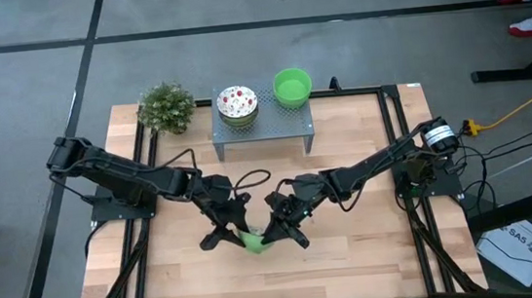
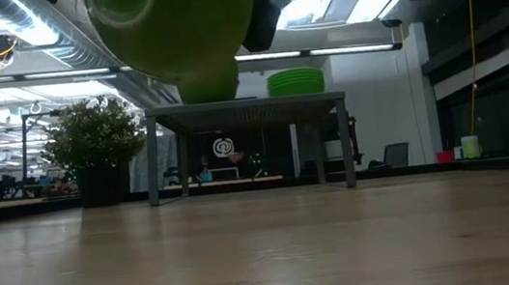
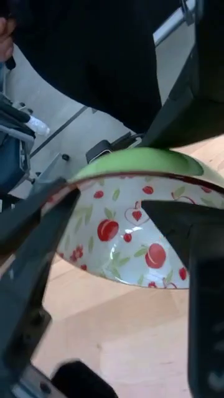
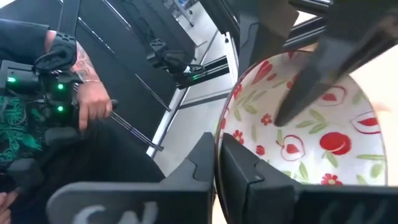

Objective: Pick & Place Mini bowls
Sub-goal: Stack the green patterned bowl on the green patterned bowl

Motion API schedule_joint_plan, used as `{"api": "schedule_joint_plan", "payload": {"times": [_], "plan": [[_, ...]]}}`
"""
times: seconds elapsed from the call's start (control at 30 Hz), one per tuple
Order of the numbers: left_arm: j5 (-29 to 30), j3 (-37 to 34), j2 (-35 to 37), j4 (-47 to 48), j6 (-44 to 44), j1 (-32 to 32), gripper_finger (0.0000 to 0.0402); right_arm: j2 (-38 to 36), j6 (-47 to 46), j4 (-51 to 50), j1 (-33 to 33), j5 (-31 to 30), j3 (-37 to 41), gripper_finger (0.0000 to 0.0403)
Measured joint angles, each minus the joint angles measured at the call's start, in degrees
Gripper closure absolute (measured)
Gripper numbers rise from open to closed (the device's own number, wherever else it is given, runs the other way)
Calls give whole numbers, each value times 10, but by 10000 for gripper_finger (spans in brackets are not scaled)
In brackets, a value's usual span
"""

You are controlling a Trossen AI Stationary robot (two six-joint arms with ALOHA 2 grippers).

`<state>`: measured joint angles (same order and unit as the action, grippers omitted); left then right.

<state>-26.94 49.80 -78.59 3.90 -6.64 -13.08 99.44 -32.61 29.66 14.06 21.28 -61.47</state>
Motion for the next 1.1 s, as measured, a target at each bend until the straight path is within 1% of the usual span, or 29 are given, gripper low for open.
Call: {"api": "schedule_joint_plan", "payload": {"times": [0.07, 0.2, 0.3, 0.37, 0.53, 0.73, 0.83, 0.97, 1.1], "plan": [[2, 0, 0, -3, 9, -1, 294, 0, 4, 3, 0, 3, 0, 391], [-16, 1, 0, -6, 17, -2, 357, 0, 14, 17, -2, -1, -1, 388], [-19, 1, 0, -2, 11, -3, 381, -1, 11, 19, -3, -17, -1, 372], [-24, 1, 0, 3, 4, -2, 383, -1, 2, 16, -3, -29, -1, 359], [-7, 1, 0, 20, -23, -3, 386, 0, -22, 7, -13, -39, 0, 327], [1, 2, 0, 62, -49, -2, 386, 0, -38, -12, -17, -57, 0, 300], [9, 14, 0, 118, -50, -2, 387, 0, -40, -14, -21, -47, 0, 287], [54, 43, 0, 207, -19, -2, 387, 0, -49, -15, -19, -44, 0, 278], [83, 78, 0, 286, 3, -3, 387, 0, -49, -18, -20, -40, 0, 277]]}}
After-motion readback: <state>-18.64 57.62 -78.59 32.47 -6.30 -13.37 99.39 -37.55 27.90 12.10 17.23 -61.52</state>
